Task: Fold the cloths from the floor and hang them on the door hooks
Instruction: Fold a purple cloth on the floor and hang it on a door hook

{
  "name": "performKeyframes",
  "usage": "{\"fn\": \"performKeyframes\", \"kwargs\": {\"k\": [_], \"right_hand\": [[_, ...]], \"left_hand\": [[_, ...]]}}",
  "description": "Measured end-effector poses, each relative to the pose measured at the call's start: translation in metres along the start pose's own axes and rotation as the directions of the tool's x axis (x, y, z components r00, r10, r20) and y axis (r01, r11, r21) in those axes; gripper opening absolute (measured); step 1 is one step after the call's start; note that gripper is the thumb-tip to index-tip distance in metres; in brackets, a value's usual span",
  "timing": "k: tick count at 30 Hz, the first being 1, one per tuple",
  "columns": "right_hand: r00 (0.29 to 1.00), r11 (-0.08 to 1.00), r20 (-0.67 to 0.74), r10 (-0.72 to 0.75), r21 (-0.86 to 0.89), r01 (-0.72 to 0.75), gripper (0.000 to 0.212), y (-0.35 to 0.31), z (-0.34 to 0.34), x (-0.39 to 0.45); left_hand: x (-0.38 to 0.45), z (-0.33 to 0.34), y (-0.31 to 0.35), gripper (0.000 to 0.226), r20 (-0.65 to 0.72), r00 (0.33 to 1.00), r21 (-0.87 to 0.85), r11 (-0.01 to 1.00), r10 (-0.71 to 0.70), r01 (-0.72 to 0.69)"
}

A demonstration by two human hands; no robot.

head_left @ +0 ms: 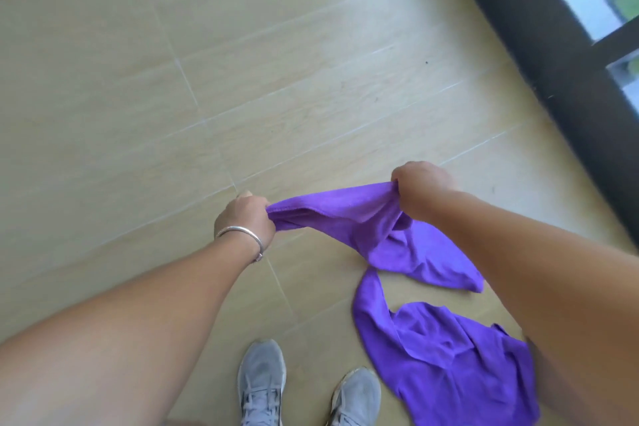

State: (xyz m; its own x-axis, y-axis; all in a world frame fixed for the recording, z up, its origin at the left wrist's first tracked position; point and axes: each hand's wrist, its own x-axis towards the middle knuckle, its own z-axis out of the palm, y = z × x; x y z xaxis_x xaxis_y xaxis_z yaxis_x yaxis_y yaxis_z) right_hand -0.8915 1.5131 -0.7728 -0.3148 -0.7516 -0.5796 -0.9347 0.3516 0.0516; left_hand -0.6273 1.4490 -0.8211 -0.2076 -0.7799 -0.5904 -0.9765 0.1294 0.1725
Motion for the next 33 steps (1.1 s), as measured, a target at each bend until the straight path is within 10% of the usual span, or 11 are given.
{"fn": "performKeyframes", "kwargs": {"k": [6, 16, 23, 33], "right_hand": [[0.98, 0.869, -0.199, 0.009, 0.487, 0.091, 0.038, -0.05, -0.107, -0.047], [0.983, 0.52, -0.18, -0.04, 0.836, 0.175, 0.017, -0.144, -0.229, -0.083], [0.98, 0.948, -0.107, -0.166, 0.255, 0.188, 0.091, -0.22, -0.255, -0.104], [0.972, 0.972, -0.084, -0.217, -0.104, 0.209, 0.035, -0.249, -0.21, -0.115]], "left_hand": [[-0.049, -0.121, -0.032, 0.03, -0.319, 0.943, -0.457, 0.887, -0.096, -0.064], [-0.066, -0.285, -0.091, 0.03, -0.536, 0.797, -0.554, 0.829, -0.28, -0.082], [-0.096, -0.316, -0.128, 0.041, -0.53, 0.779, -0.529, 0.849, -0.336, 0.006], [-0.159, -0.267, -0.197, 0.029, -0.487, 0.855, -0.293, 0.956, -0.179, 0.033]]}}
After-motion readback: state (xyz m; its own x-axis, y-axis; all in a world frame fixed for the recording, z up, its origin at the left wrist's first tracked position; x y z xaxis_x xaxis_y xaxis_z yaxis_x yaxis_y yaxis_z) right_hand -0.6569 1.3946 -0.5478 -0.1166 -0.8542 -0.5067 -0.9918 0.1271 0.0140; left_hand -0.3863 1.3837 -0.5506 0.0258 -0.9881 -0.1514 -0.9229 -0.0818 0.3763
